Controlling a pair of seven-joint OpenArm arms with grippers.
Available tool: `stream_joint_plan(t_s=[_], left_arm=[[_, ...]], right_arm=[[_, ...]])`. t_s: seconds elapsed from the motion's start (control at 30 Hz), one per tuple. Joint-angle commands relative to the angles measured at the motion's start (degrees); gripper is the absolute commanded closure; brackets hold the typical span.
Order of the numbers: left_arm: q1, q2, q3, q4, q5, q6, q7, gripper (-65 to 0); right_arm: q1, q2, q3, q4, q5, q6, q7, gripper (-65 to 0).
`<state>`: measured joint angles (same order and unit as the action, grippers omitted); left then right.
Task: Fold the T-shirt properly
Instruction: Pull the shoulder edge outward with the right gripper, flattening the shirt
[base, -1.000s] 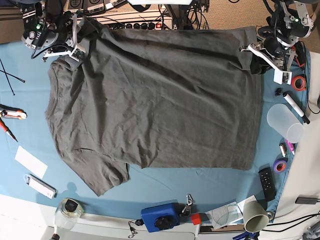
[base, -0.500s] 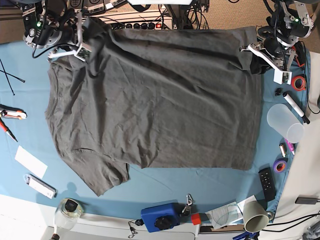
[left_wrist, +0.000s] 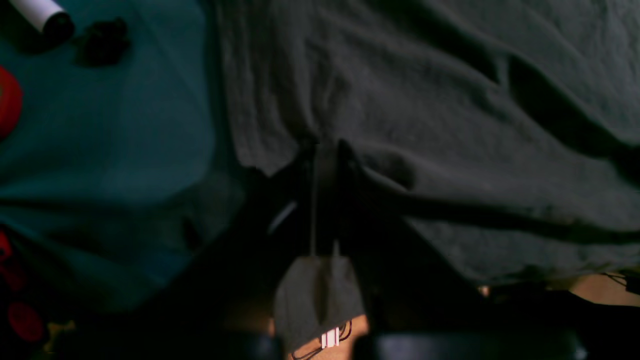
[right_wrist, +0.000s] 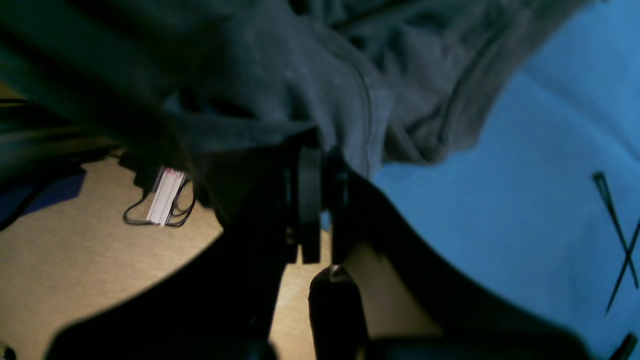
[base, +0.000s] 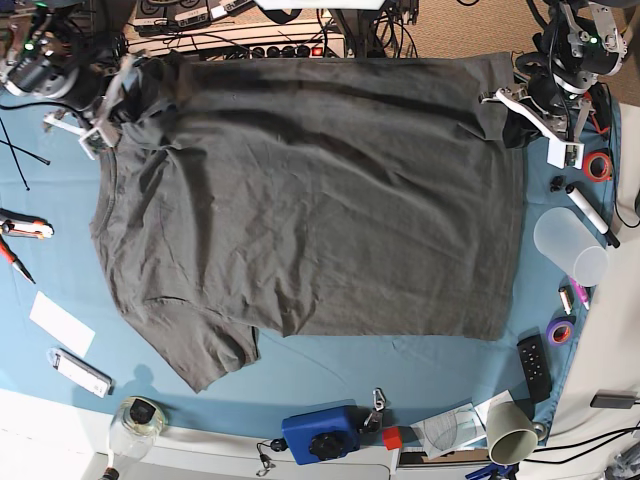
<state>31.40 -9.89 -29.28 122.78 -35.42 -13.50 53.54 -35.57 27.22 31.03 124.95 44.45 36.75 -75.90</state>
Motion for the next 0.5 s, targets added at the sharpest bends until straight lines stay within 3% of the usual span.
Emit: stream_joint_plan(t_s=[0.0,0.27,0.47], left_arm=[[0.04,-0.44,-0.22,1.11,-0.57,-0.07,-0.87,0.0],[0.02,-0.46,-0.22,1.11,1.09,-0.07,-0.87,0.0],[0.02,-0.46,-0.22,1.11,3.28,-0.07,-0.9,0.0]], right_arm=[[0.0,0.44,1.66,0.85,0.81,0.04,0.5,0.0],[0.04,-4.61,9.29,0.85,3.76,-0.17,2.23,0.0],[0.35,-7.5,9.97,0.85,3.98,-0.17,3.67,0.0]])
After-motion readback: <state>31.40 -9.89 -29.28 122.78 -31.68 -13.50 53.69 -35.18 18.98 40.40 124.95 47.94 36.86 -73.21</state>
